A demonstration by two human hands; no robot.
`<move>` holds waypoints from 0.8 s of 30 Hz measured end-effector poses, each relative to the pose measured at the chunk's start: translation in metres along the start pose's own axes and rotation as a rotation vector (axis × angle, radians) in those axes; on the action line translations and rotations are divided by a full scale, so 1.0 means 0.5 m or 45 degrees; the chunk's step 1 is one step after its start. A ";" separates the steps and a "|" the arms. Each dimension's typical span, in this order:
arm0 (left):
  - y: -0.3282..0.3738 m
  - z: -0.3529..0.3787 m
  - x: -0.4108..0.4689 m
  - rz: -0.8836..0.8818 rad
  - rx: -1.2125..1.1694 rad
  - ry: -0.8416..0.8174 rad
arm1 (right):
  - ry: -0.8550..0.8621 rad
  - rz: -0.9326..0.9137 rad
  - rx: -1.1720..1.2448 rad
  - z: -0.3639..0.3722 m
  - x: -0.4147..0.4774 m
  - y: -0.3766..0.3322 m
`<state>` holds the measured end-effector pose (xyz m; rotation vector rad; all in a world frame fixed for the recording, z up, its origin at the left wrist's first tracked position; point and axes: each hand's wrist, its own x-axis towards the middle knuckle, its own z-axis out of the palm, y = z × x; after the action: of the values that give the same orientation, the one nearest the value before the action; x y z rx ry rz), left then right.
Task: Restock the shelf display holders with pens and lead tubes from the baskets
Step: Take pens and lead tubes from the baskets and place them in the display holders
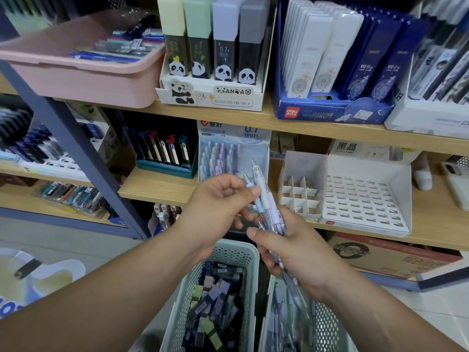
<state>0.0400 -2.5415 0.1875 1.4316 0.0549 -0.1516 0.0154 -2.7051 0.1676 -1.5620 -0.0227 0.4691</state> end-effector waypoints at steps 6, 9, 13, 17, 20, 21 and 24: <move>-0.005 -0.010 0.007 -0.076 -0.147 0.019 | -0.020 0.056 0.061 0.002 0.005 -0.005; -0.003 -0.023 0.013 -0.062 -0.217 0.107 | 0.023 0.083 0.146 -0.003 0.008 -0.009; 0.005 -0.049 0.029 0.003 -0.318 0.254 | 0.135 0.097 0.212 -0.013 0.012 -0.008; 0.007 -0.067 0.033 -0.004 -0.327 0.237 | 0.253 0.085 0.290 -0.020 0.015 -0.007; 0.004 -0.069 0.033 -0.036 -0.272 0.172 | 0.347 0.045 0.381 -0.022 0.016 -0.014; 0.004 -0.072 0.032 -0.040 -0.252 0.135 | 0.367 0.035 0.425 -0.024 0.017 -0.017; 0.002 -0.088 0.027 -0.054 -0.155 -0.040 | 0.380 0.009 0.513 -0.031 0.013 -0.026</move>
<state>0.0558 -2.4987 0.1805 1.3066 0.0680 -0.2024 0.0297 -2.7170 0.1779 -1.2203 0.2902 0.2234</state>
